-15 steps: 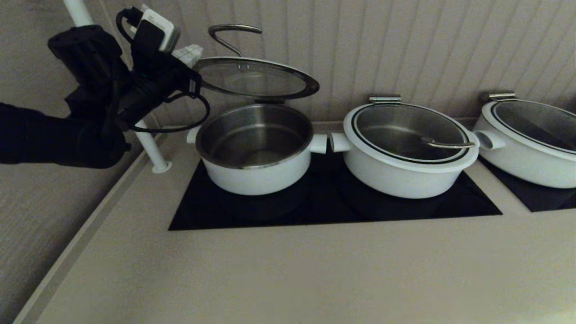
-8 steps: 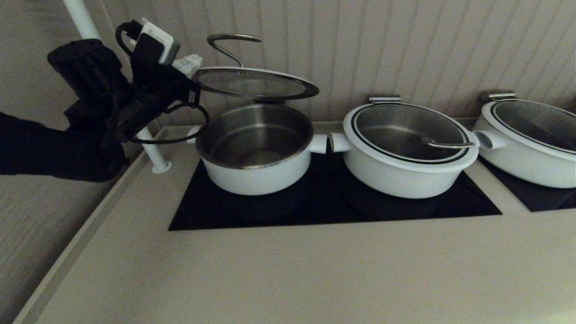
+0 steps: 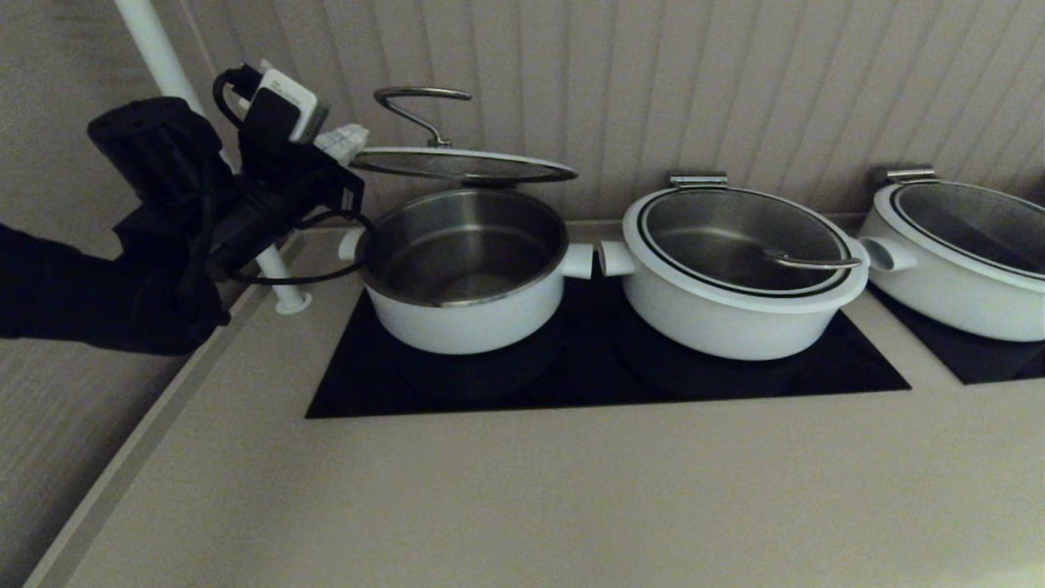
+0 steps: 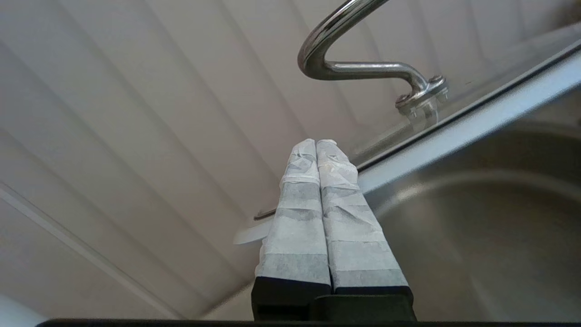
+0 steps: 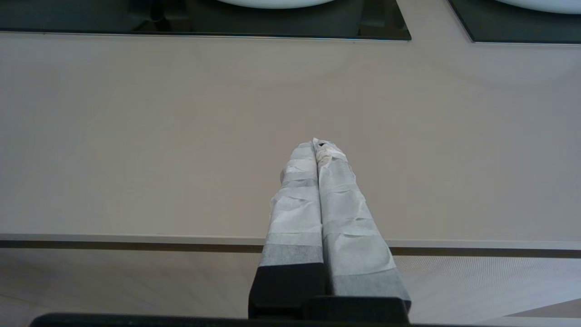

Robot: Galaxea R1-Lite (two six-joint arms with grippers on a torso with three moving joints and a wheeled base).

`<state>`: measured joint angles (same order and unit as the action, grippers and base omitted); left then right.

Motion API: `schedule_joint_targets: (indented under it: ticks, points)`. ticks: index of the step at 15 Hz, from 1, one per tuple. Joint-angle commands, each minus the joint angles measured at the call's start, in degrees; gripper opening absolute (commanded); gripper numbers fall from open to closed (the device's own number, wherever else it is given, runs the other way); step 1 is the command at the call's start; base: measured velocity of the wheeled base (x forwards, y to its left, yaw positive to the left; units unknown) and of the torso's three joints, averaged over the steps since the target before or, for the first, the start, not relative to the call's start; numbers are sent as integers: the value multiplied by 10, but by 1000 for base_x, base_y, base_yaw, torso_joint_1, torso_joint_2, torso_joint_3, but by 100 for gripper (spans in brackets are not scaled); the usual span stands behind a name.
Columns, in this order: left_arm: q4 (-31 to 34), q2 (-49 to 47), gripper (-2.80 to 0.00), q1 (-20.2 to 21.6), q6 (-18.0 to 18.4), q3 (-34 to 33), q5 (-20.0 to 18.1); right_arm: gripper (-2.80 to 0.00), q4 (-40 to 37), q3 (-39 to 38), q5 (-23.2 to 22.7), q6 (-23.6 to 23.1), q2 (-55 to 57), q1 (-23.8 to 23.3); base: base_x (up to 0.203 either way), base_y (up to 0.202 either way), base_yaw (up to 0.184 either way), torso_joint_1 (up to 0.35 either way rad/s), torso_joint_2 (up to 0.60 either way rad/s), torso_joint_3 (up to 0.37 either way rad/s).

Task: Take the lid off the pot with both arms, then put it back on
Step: Close the pot lid

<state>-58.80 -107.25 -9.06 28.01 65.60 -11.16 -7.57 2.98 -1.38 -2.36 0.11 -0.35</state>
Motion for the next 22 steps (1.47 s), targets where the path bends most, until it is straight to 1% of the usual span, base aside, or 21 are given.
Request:
schedule_joint_targets:
  ticks: [1,5,9,12,15,18,22]
  points:
    - [-15,4,-280,0,1,-13,-1,-280,-1,0,0,0,0,0,0,0,0,0,0,0]
    - [-24,9,-280,0,2,-40,-1,-280,0,0,0,-1,0,0,0,0,0,0,0,0]
    - [-26,11,-280,0,2,-46,-1,-280,0,0,0,0,0,0,0,0,0,0,0,0]
    - [-27,20,-280,0,2,-74,-1,-280,-1,0,0,0,0,0,0,0,0,0,0,0]
    - [-58,21,-280,0,2,-97,-1,-280,-1,0,0,-1,0,0,0,0,0,0,0,0]
    - [-75,26,-280,0,2,-132,-1,-280,-1,0,0,0,0,0,0,0,0,0,0,0]
    - [-85,31,-280,-1,3,-158,-1,-280,-1,0,0,-1,0,0,0,0,0,0,0,0]
